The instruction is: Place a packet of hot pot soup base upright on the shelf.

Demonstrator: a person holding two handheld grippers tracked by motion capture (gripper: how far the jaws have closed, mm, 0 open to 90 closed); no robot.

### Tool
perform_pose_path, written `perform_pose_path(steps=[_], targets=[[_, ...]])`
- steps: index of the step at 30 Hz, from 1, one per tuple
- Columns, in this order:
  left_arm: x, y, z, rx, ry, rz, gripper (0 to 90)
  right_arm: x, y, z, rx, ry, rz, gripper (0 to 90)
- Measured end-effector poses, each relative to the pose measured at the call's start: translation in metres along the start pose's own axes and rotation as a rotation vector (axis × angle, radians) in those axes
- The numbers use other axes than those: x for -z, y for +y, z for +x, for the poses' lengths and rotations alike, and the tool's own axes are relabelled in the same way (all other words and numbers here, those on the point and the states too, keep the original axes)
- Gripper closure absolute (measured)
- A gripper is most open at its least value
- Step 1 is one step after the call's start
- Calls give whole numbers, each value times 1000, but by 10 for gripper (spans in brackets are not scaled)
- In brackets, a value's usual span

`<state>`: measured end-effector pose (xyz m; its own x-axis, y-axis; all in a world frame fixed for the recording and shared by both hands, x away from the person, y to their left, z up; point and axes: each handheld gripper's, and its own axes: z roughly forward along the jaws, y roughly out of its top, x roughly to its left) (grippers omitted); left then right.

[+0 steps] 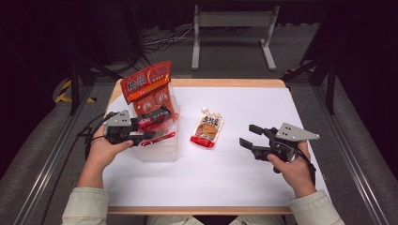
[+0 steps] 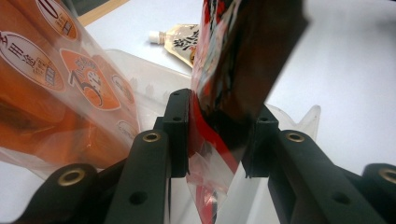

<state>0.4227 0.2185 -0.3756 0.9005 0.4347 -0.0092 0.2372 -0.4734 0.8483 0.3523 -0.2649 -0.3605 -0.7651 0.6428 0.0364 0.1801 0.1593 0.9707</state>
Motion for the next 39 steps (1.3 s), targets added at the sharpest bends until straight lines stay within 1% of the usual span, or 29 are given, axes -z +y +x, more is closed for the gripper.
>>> perform_pose_path(steps=[2,4,9,13,14,15,17,18,21,23,25,26,28,30,32,33,34,37,39], targets=[[-1,0,0,-8,10,4,687,0,0,0,-1,1,-1,360],[-2,0,1,-3,7,-1,687,0,0,0,-1,0,-2,359],[-3,0,1,-4,14,-7,687,0,0,0,1,1,1,360],[1,3,0,-26,60,-17,688,-1,0,0,2,5,2,360],[2,3,-1,-26,60,-19,688,-1,0,0,2,5,2,360],[2,3,-1,-27,39,-20,688,-1,-1,1,3,6,4,359],[1,3,-2,-26,35,-14,687,-1,-1,1,2,7,7,360],[-1,2,-2,-34,33,9,687,-2,-1,1,2,7,10,359],[-4,0,-1,-27,11,15,688,-3,-1,2,5,12,10,360],[-5,-1,0,-27,3,22,688,-3,-1,2,4,13,9,360],[-6,-2,0,-29,3,36,687,-3,-1,2,4,13,10,359],[-8,-4,0,-21,-5,43,686,-3,-1,2,5,13,11,359],[-8,-5,1,-18,-7,42,685,-3,-1,2,4,13,10,359],[-9,-7,2,-1,-14,37,684,-3,-1,2,6,13,12,357],[-9,-7,2,4,-16,36,682,-3,-1,2,6,14,12,356],[-9,-8,3,13,-21,35,682,-3,-2,2,5,17,12,356],[-9,-10,4,35,-29,35,680,-3,-2,2,6,15,14,355],[-10,-14,6,75,-40,23,672,-4,-2,3,-2,22,14,342],[-9,-15,8,86,-45,19,670,-4,-2,3,-2,25,14,339]])
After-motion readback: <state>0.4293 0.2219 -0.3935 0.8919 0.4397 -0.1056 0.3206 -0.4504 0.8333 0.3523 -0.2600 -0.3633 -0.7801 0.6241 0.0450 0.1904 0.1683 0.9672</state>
